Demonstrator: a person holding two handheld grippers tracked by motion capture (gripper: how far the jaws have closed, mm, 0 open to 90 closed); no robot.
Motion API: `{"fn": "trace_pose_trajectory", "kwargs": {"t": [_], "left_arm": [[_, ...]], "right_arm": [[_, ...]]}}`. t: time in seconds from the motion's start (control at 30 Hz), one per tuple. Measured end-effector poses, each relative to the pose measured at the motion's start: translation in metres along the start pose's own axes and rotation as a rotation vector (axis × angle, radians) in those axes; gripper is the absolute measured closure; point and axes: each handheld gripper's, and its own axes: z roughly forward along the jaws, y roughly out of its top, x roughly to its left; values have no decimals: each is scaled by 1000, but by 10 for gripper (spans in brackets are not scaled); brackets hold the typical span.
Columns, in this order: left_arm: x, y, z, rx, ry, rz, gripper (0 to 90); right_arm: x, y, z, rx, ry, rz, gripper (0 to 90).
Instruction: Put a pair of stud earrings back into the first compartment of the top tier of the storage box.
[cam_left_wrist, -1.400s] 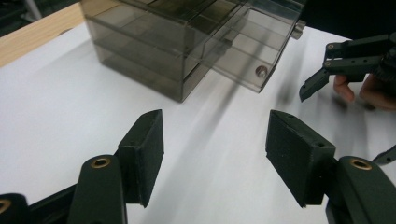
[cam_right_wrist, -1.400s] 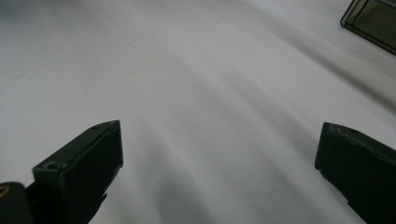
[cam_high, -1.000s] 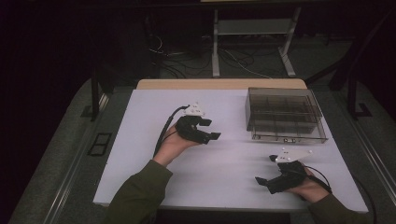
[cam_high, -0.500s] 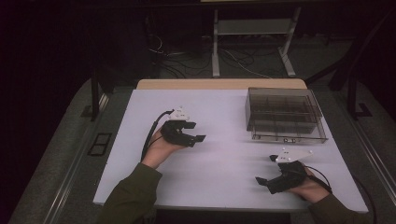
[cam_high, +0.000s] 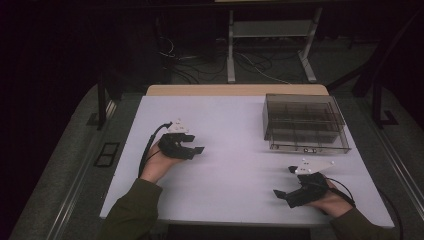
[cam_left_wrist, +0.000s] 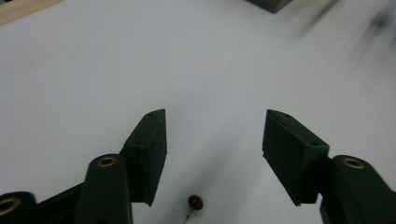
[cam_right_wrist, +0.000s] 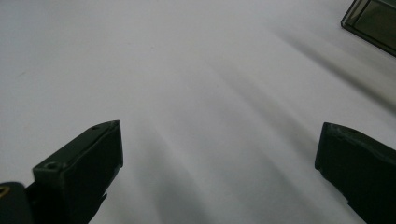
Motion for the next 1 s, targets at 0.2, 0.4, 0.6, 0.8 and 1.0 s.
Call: {"fn": "trace_pose_trajectory", "kwargs": {"t": [0.2, 0.4, 0.6, 0.8, 1.0], "left_arm": [[8, -8, 1, 28, 10, -13, 499], [16, -18, 3, 63, 2, -29, 591], [18, -22, 7, 101, -10, -19, 647], [17, -24, 9, 122, -25, -13, 675], [17, -25, 13, 140, -34, -9, 694]], "right_arm": [[0, 0, 0, -1, 0, -1, 4], [0, 0, 0, 0, 0, -1, 4], [0, 0, 0, 1, 0, -2, 4], [0, 0, 0, 0, -1, -2, 4], [0, 0, 0, 1, -1, -3, 4]]}}
